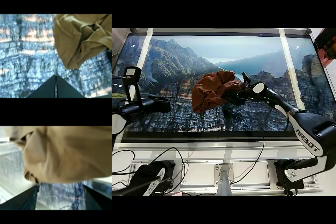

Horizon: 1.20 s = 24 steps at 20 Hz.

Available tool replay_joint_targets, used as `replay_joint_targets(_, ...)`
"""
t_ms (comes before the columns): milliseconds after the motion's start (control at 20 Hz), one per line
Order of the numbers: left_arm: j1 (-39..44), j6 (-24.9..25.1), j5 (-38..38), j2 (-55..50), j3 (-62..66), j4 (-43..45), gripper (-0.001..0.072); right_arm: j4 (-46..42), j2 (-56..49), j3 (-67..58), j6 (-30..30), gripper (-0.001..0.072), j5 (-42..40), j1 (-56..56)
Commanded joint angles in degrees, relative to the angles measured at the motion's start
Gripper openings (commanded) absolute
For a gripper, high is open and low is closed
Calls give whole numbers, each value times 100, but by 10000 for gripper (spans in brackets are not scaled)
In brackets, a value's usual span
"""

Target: Fold the clothes and pants, and hang the long-sleeved shirts on hangers.

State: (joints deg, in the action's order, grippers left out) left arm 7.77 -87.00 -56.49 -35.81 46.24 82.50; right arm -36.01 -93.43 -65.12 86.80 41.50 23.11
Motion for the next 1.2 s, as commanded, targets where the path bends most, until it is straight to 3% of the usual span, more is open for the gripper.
replay_joint_targets(0,0,0,146,-4,-2,-31,13,197,-479,-284,234,617,-48,15)
replay_joint_targets(100,0,0,264,-11,-2,-31,13,195,-632,-463,238,605,-46,15)
replay_joint_targets(200,0,-2,365,-92,-2,-35,13,192,-669,-518,238,539,-11,15)
replay_joint_targets(450,0,-2,505,-837,-409,-133,31,79,-669,-518,212,539,216,15)
replay_joint_targets(550,0,0,487,-1261,-605,-472,205,79,-669,-518,212,537,203,13)
replay_joint_targets(600,0,0,492,-1451,-643,-702,239,79,-667,-518,208,443,203,13)
replay_joint_targets(700,0,0,608,-1731,-643,-1001,239,63,-662,-518,205,50,170,13)
replay_joint_targets(750,0,0,745,-1803,-643,-1064,238,48,-656,-518,199,15,133,13)
replay_joint_targets(850,0,0,1023,-1849,-643,-1108,239,-24,-579,-518,68,14,247,13)
replay_joint_targets(950,0,-2,1176,-1849,-643,-1137,238,-151,-350,-531,-553,14,643,-33)
replay_joint_targets(1150,0,0,1261,-1849,-640,-1558,239,-1899,610,-636,-680,13,2175,-396)
